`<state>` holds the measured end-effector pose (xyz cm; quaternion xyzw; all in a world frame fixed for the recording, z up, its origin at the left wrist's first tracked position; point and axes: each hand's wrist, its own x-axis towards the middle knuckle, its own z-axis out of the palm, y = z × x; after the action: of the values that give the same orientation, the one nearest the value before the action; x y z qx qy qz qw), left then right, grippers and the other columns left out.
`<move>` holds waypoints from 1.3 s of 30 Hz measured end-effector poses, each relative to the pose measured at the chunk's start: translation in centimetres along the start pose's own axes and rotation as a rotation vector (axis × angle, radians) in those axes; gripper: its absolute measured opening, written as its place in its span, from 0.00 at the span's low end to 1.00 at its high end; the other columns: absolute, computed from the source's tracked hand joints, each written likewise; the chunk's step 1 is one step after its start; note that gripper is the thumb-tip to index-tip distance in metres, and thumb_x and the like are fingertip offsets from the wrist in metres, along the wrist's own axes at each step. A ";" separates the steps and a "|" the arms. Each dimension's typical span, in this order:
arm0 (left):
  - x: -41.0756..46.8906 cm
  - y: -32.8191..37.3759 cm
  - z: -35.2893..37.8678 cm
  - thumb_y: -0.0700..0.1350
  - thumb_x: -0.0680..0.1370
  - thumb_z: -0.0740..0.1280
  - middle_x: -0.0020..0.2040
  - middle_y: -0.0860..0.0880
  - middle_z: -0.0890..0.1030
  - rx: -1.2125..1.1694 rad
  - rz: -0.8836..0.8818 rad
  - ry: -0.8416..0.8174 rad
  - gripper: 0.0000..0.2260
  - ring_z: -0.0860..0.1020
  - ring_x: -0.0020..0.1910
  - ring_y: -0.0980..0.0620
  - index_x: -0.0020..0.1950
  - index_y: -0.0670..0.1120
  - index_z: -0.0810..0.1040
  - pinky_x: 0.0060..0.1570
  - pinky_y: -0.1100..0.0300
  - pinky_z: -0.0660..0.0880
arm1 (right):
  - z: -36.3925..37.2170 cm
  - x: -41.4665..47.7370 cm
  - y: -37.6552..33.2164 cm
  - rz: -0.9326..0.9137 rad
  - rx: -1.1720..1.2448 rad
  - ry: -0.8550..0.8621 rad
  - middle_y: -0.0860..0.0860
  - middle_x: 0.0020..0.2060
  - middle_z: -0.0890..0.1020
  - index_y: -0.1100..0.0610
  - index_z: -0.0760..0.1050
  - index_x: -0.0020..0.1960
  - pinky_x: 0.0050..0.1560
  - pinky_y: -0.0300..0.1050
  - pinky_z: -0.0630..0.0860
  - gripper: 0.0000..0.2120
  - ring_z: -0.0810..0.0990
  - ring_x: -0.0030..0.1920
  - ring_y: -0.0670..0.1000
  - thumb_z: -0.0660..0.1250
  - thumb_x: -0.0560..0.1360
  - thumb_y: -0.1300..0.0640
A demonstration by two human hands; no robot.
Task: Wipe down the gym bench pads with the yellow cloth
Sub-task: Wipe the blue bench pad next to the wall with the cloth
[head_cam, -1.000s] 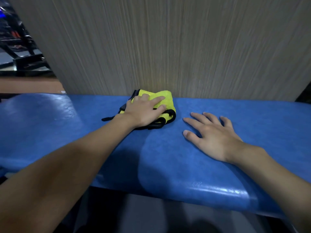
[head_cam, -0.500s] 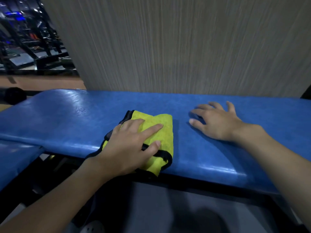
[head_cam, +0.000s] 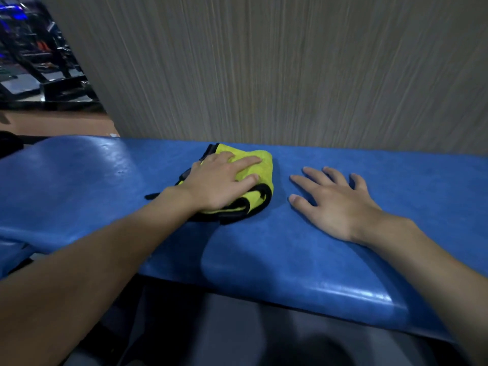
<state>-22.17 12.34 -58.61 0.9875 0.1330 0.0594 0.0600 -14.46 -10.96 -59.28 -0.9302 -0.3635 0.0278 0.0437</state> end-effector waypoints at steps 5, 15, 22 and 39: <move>6.7 -0.2 0.2 0.72 0.70 0.44 0.73 0.45 0.68 -0.020 -0.044 0.021 0.31 0.65 0.72 0.40 0.74 0.71 0.59 0.68 0.35 0.63 | 0.0 -0.1 0.1 -0.010 0.010 0.017 0.41 0.79 0.50 0.38 0.50 0.78 0.75 0.63 0.43 0.33 0.45 0.79 0.51 0.38 0.74 0.31; 4.4 0.1 0.5 0.69 0.73 0.43 0.73 0.43 0.68 0.018 -0.057 0.039 0.31 0.64 0.73 0.39 0.76 0.69 0.59 0.70 0.37 0.62 | 0.0 -0.2 0.3 -0.009 0.058 0.030 0.40 0.79 0.52 0.37 0.53 0.77 0.75 0.61 0.42 0.30 0.46 0.79 0.50 0.42 0.77 0.31; -6.2 -0.4 0.0 0.72 0.71 0.38 0.75 0.47 0.65 0.008 -0.014 0.051 0.33 0.59 0.76 0.45 0.76 0.71 0.56 0.72 0.41 0.58 | -0.2 -0.5 0.0 -0.002 0.061 0.029 0.41 0.79 0.53 0.38 0.54 0.78 0.75 0.62 0.43 0.30 0.48 0.79 0.50 0.43 0.77 0.31; -8.6 0.6 -1.1 0.76 0.65 0.40 0.77 0.51 0.62 -0.018 -0.115 -0.019 0.35 0.57 0.77 0.46 0.72 0.72 0.54 0.71 0.34 0.57 | -0.3 1.9 -2.4 -0.029 0.041 -0.020 0.43 0.80 0.51 0.40 0.52 0.79 0.76 0.62 0.41 0.28 0.46 0.80 0.51 0.46 0.80 0.35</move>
<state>-30.43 9.54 -58.34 0.9782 0.1885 0.0476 0.0735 -14.65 -7.93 -58.76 -0.9233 -0.3769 0.0437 0.0595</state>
